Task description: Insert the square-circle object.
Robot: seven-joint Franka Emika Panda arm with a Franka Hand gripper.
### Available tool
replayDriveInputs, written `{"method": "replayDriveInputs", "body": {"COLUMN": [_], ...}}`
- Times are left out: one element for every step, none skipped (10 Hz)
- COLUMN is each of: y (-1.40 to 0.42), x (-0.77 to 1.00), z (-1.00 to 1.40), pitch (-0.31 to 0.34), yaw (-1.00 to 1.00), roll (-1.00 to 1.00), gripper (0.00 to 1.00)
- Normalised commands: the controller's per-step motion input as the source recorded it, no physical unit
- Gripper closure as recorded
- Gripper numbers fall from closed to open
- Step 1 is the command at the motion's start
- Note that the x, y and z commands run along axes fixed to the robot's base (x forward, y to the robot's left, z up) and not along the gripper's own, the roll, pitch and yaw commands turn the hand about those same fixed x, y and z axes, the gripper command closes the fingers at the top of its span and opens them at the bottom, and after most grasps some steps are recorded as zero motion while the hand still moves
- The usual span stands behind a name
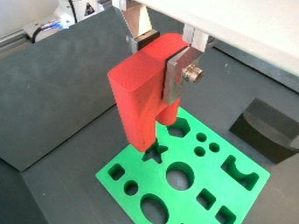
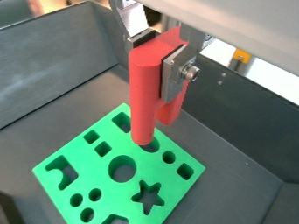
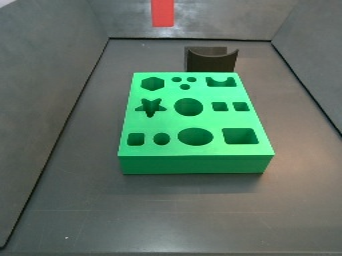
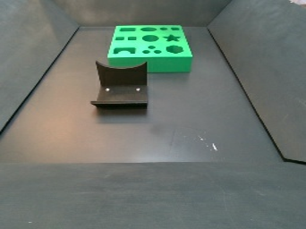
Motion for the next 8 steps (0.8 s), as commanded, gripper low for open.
{"method": "replayDriveInputs", "body": {"y": [-0.45,-0.46,-0.45,-0.43,-0.42,-0.45,-0.43,-0.25], "x": [0.0,0.0,0.0,0.0,0.0,0.0,0.0,0.0], "z": [-0.29,-0.28,-0.29,-0.29,-0.3,-0.3,-0.33,-0.35], "pitch": [0.0,0.0,0.0,0.0,0.0,0.0,0.0,-0.011], "yaw": [-0.77,-0.76,-0.75,-0.79,-0.8,-0.79,-0.79,-0.89], "roll": [0.0,0.0,0.0,0.0,0.0,0.0,0.0,0.0], "gripper": [1.0,1.0,1.0,1.0,1.0,1.0,1.0,1.0]}}
